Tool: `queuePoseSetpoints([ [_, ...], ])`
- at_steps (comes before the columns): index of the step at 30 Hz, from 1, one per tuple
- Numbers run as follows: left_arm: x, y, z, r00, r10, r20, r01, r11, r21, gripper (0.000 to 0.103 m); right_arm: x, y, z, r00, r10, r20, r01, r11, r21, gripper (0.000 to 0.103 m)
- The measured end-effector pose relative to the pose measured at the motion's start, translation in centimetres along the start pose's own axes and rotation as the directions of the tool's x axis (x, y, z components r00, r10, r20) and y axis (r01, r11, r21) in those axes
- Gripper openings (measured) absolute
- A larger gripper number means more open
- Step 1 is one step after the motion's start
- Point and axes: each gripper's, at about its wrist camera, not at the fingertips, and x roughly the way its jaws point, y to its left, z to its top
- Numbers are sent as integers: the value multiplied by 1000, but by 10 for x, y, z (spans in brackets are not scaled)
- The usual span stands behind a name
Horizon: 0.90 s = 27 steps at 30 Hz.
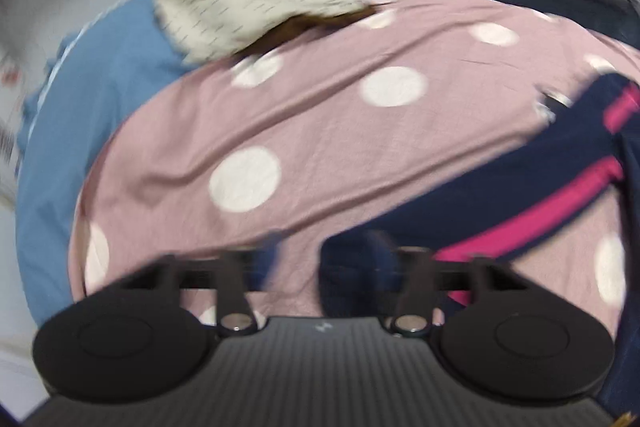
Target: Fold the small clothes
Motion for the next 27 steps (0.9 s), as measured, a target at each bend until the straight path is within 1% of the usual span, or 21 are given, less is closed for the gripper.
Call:
queuePoseSetpoints([
  [1,-10,-5,-4,1000,-8,19,8,1000,27,86,-14,2,-2,998,51,39,-51,999,-15,64],
  [2,-20,-10,-9,999,-30,38,28,999,40,89,-28,5,-5,991,120,62,-118,992,-34,68],
  [3,-32,-15,-15,996,-80,48,78,995,56,89,-40,9,-9,975,210,69,-206,977,-59,72],
  [4,-40,-23,-24,987,-153,45,149,985,85,90,-49,15,-14,948,312,62,-307,948,-85,74],
  [5,-48,-34,-33,973,-228,31,222,966,129,90,-55,22,-19,911,411,31,-407,908,-101,78],
  [6,-56,-49,-44,956,-294,6,288,938,193,90,-57,30,-24,872,489,-16,-488,866,-110,78],
  [7,-61,-64,-55,941,-337,-25,332,908,256,90,-58,40,-31,846,530,-57,-533,839,-112,77],
  [9,-68,-91,-77,918,-390,-79,390,844,369,88,-58,56,-45,818,563,-116,-575,809,-124,70],
  [10,-71,-102,-88,908,-407,-96,408,811,421,87,-56,63,-51,812,566,-142,-582,801,-138,68],
  [12,-72,-119,-105,898,-419,-135,428,760,489,81,-53,73,-57,807,562,-182,-588,795,-153,66],
  [13,-72,-123,-111,893,-425,-149,437,741,509,74,-52,75,-60,803,564,-194,-593,790,-154,66],
  [14,-70,-127,-115,890,-428,-158,443,731,519,71,-51,77,-62,800,564,-206,-595,789,-154,66],
  [15,-68,-131,-117,888,-427,-169,447,722,528,71,-50,78,-64,798,563,-216,-597,786,-156,66],
  [17,-66,-140,-123,896,-411,-169,432,719,545,71,-45,77,-63,802,556,-217,-591,792,-153,66],
  [18,-65,-143,-124,896,-411,-169,432,717,547,71,-44,76,-64,803,555,-218,-589,796,-141,66],
  [21,-54,-148,-122,869,-442,-223,489,696,526,71,-42,77,-63,796,562,-226,-596,793,-126,66],
  [22,-50,-150,-122,865,-439,-244,499,695,518,70,-41,79,-63,795,561,-231,-596,793,-123,66],
  [23,-46,-153,-122,861,-436,-262,508,699,504,67,-40,80,-62,794,561,-235,-596,794,-121,66],
  [24,-42,-154,-120,852,-444,-276,523,707,476,66,-40,80,-62,792,565,-233,-599,792,-119,66],
  [26,-34,-152,-117,825,-479,-301,565,730,386,62,-38,82,-61,789,570,-229,-603,790,-112,66],
  [27,-30,-151,-116,816,-487,-313,575,744,342,59,-37,82,-61,790,569,-228,-600,794,-101,66],
])
